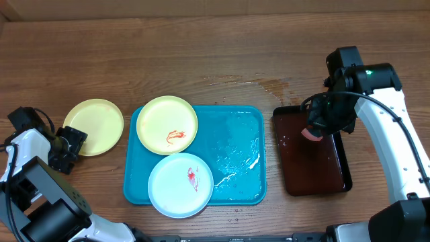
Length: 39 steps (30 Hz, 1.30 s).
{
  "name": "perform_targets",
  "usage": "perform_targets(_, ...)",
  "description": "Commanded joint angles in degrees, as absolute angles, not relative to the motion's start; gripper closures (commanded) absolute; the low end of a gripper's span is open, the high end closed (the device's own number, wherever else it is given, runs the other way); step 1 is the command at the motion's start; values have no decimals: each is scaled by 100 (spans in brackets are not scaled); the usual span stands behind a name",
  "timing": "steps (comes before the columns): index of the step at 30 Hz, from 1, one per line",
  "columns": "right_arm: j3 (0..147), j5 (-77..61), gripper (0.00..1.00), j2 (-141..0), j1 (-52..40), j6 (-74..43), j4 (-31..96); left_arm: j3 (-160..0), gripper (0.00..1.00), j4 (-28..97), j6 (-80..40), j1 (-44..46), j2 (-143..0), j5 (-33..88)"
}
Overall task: Clean dirty plates on tray and stack at the side
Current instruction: 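Move the left gripper to the rim of the second yellow plate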
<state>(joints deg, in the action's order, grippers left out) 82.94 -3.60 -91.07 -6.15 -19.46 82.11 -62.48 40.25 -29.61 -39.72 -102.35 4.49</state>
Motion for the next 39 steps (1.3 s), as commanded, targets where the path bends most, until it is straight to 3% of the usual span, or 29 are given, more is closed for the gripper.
perform_targets(1, 8482, -305, 96, -9011, -650, -1920, 8182, -6329, 23, 4141, -2871, -3948, -9970, 456)
perform_targets(12, 8287, 165, 96, -9013, -648, -1848, 8141, -6506, 27, 4423, -2038, -2792, -8191, 451)
perform_targets(18, 7251, 86, 96, -9013, -648, -1802, 7738, -6506, 21, 4727, -1863, -1706, -7572, 454)
perform_targets(24, 5878, -440, 96, -9013, -648, -2097, 6670, -6504, 23, 4982, -1881, -864, -7585, 451)
perform_targets(26, 5557, -742, 96, -9013, -648, -2403, 6320, -6504, 21, 5052, -1881, -617, -7585, 451)
perform_targets(29, 5251, -978, 96, -9013, -648, -2493, 5830, -6504, 7, 5074, -1883, -419, -7585, 432)
perform_targets(30, 5175, -978, 96, -9013, -648, -2563, 5710, -6504, 7, 5076, -1883, -368, -7585, 432)
perform_targets(34, 4932, -1004, 96, -9013, -648, -2578, 5306, -6504, 26, 5089, -1817, -200, -7585, 469)
perform_targets(39, 4672, -1000, 96, -9013, -648, -2582, 5039, -6504, 28, 5151, -1815, -141, -7585, 735)
